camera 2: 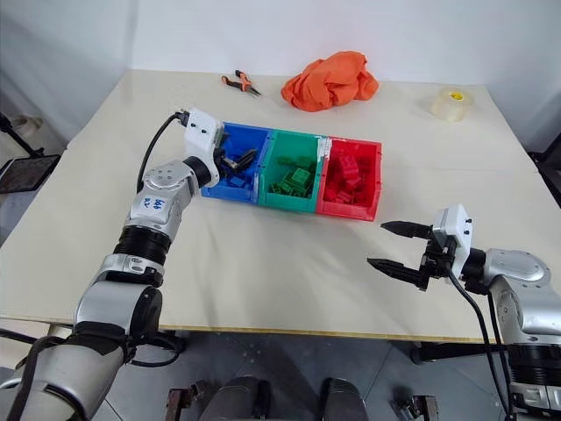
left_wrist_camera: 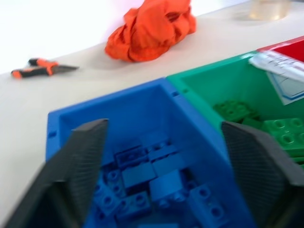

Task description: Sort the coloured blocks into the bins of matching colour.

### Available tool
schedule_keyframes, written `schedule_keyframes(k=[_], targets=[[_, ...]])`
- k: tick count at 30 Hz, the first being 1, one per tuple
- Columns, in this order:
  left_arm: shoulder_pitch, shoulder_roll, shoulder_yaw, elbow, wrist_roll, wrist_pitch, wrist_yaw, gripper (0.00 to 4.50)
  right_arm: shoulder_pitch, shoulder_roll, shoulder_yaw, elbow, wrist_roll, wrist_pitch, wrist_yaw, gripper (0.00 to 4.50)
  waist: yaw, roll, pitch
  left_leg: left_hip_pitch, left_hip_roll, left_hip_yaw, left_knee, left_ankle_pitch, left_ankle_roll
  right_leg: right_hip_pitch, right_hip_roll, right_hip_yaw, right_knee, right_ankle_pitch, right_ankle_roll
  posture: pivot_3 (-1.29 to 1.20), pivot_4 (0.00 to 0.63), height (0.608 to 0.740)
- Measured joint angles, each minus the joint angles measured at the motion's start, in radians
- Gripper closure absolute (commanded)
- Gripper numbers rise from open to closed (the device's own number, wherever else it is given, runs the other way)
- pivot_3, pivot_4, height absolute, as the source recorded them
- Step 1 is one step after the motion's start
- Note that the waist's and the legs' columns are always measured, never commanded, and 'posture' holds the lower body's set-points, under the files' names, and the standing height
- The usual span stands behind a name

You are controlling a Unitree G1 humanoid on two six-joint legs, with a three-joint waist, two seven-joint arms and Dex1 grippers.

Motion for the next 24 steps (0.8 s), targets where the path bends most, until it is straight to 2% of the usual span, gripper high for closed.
schedule_keyframes(k=[6,10,13,16,19,24], targets=[[0.204,0.045,-0.005,-0.366,-0.1,0.136,-0.175,0.03,-0.018,0.0,0.002,0.011,0.0,-0.004,0.011,0.0,-0.003,0.0,0.0,0.0,0.001,0.0,0.0,0.0,0.0,0.0,0.001,0.001,0.0,0.0,0.0,0.0,0.15,0.74],[0.373,0.185,0.013,-0.661,-0.25,0.314,-0.345,0.03,-0.06,-0.004,0.009,0.055,-0.004,-0.022,0.051,0.0,-0.01,0.0,0.0,0.001,0.002,0.0,0.0,0.0,0.0,0.0,0.001,0.002,0.0,0.0,0.0,0.0,0.15,0.74],[0.479,0.304,0.074,-0.807,-0.352,0.423,-0.424,0.03,-0.093,-0.019,0.019,0.106,-0.015,-0.042,0.097,0.0,-0.01,0.0,0.0,0.001,0.002,0.0,0.0,0.0,0.0,0.0,0.001,0.003,0.0,0.0,-0.001,0.0,0.15,0.74],[0.555,0.4,0.193,-0.879,-0.431,0.483,-0.465,0.03,-0.127,-0.045,0.027,0.176,-0.044,-0.075,0.142,0.0,-0.005,0.0,0.0,0.001,0.002,-0.001,0.0,0.0,0.0,0.001,-0.001,0.003,-0.001,0.0,-0.001,0.0,0.15,0.74],[0.635,0.451,0.273,-0.893,-0.472,0.496,-0.499,0.03,-0.168,-0.049,0.035,0.243,-0.065,-0.111,0.172,0.0,-0.003,0.001,0.0,0.001,0.001,-0.002,0.0,0.0,0.0,0.002,-0.002,0.003,-0.001,0.0,-0.001,0.0,0.15,0.74],[0.75,0.461,0.329,-0.857,-0.487,0.477,-0.531,0.03,-0.219,-0.052,0.04,0.358,-0.102,-0.167,0.192,0.0,-0.004,0.001,0.0,0.001,0.001,-0.002,0.0,0.0,0.0,0.001,-0.001,0.003,-0.001,0.0,-0.001,0.0,0.15,0.74]])
